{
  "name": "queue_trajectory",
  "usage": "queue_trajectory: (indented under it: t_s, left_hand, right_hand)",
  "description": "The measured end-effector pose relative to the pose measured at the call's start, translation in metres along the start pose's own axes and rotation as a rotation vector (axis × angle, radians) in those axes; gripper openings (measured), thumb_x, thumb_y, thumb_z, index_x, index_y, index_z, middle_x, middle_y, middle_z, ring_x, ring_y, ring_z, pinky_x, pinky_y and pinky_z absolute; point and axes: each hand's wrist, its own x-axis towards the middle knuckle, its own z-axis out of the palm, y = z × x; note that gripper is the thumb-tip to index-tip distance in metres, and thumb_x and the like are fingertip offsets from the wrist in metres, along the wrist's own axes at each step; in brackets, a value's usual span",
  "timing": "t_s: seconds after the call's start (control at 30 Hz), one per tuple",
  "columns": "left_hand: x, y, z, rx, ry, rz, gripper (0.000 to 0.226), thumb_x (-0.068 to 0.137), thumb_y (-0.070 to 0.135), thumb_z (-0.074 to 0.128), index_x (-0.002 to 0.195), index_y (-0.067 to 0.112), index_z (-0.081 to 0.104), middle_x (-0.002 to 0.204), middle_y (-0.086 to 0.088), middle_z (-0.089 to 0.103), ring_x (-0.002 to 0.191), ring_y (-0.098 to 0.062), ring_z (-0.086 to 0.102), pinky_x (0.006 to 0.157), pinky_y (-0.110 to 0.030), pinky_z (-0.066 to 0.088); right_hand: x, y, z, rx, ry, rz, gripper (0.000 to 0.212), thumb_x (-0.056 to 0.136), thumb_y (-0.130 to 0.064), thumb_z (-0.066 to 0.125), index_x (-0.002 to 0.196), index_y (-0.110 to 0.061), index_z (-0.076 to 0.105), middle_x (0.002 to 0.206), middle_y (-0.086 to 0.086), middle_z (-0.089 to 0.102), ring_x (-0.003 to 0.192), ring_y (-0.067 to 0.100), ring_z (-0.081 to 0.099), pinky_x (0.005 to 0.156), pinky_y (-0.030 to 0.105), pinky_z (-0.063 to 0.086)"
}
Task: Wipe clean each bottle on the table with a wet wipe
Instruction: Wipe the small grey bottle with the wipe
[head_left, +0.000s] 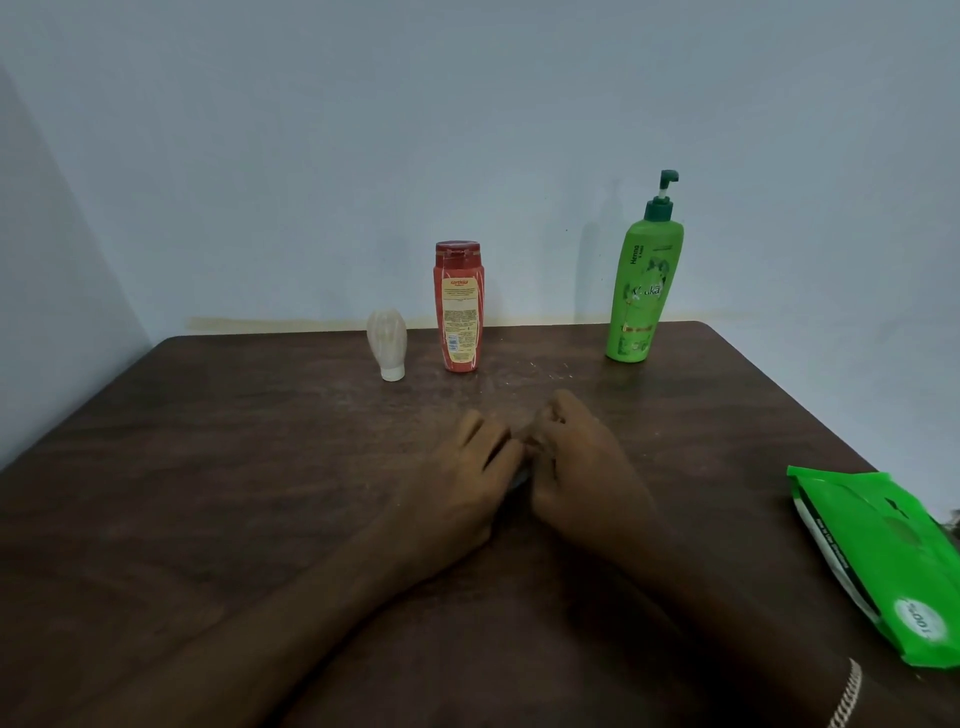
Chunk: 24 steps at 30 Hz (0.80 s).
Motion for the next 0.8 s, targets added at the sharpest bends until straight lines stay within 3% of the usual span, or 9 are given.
queue_trajectory:
  t_s: [0.1, 0.33, 0.47, 0.57, 0.7, 0.8]
  left_hand:
    - [-0.001, 0.000, -0.003, 0.021, -0.011, 0.013, 0.026, 0.093, 0.018, 0.050, 0.113, 0.003, 0.058, 0.109, -0.015, 0.061, 0.092, -0.029, 0.055, 0.070, -0.038, 0.051]
    - [-0.005, -0.007, -0.006, -0.043, -0.017, -0.041, 0.031, 0.079, 0.013, 0.077, 0.104, 0.006, 0.061, 0.101, -0.012, 0.061, 0.090, -0.024, 0.054, 0.067, -0.034, 0.053]
    - [-0.004, -0.008, -0.012, -0.079, 0.003, -0.127, 0.037, 0.075, 0.014, 0.083, 0.105, 0.010, 0.061, 0.104, -0.007, 0.060, 0.094, -0.016, 0.048, 0.074, -0.023, 0.042]
    - [-0.001, -0.006, -0.016, -0.157, 0.013, -0.221, 0.041, 0.075, 0.017, 0.082, 0.108, 0.015, 0.057, 0.109, -0.004, 0.057, 0.097, -0.011, 0.046, 0.077, -0.020, 0.038]
    - [0.000, -0.006, -0.018, -0.268, 0.048, -0.350, 0.045, 0.077, 0.021, 0.084, 0.108, 0.024, 0.050, 0.111, 0.004, 0.052, 0.098, -0.005, 0.046, 0.078, -0.016, 0.040]
    - [0.002, -0.006, -0.018, -0.342, 0.113, -0.421, 0.042, 0.078, 0.022, 0.086, 0.107, 0.021, 0.055, 0.109, 0.005, 0.054, 0.096, -0.007, 0.052, 0.076, -0.018, 0.046]
  right_hand:
    - [-0.002, -0.001, 0.002, 0.018, -0.034, -0.024, 0.008, 0.080, -0.008, 0.064, 0.084, -0.013, 0.061, 0.097, -0.003, 0.044, 0.080, 0.010, 0.047, 0.067, 0.022, 0.040]
    - [0.012, 0.045, -0.003, -0.033, 0.084, 0.109, 0.009, 0.082, -0.010, 0.070, 0.091, -0.012, 0.072, 0.076, -0.014, 0.038, 0.069, 0.000, 0.039, 0.060, 0.012, 0.033]
    - [0.013, 0.066, -0.015, 0.237, 0.102, 0.214, 0.018, 0.088, -0.013, 0.068, 0.100, -0.023, 0.077, 0.085, -0.009, 0.062, 0.075, 0.003, 0.058, 0.063, 0.009, 0.039]
    - [0.013, 0.067, -0.020, 0.549, 0.100, 0.283, 0.022, 0.090, -0.003, 0.063, 0.100, -0.016, 0.078, 0.090, 0.000, 0.074, 0.071, 0.003, 0.064, 0.063, 0.015, 0.053]
    - [0.014, 0.064, -0.016, 0.920, 0.135, 0.450, 0.022, 0.092, 0.002, 0.058, 0.094, -0.010, 0.077, 0.087, 0.011, 0.075, 0.070, 0.013, 0.061, 0.059, 0.022, 0.053]
    - [0.015, 0.057, -0.013, 1.162, 0.146, 0.544, 0.019, 0.094, 0.006, 0.052, 0.099, 0.002, 0.071, 0.089, 0.018, 0.069, 0.068, 0.015, 0.058, 0.057, 0.021, 0.051]
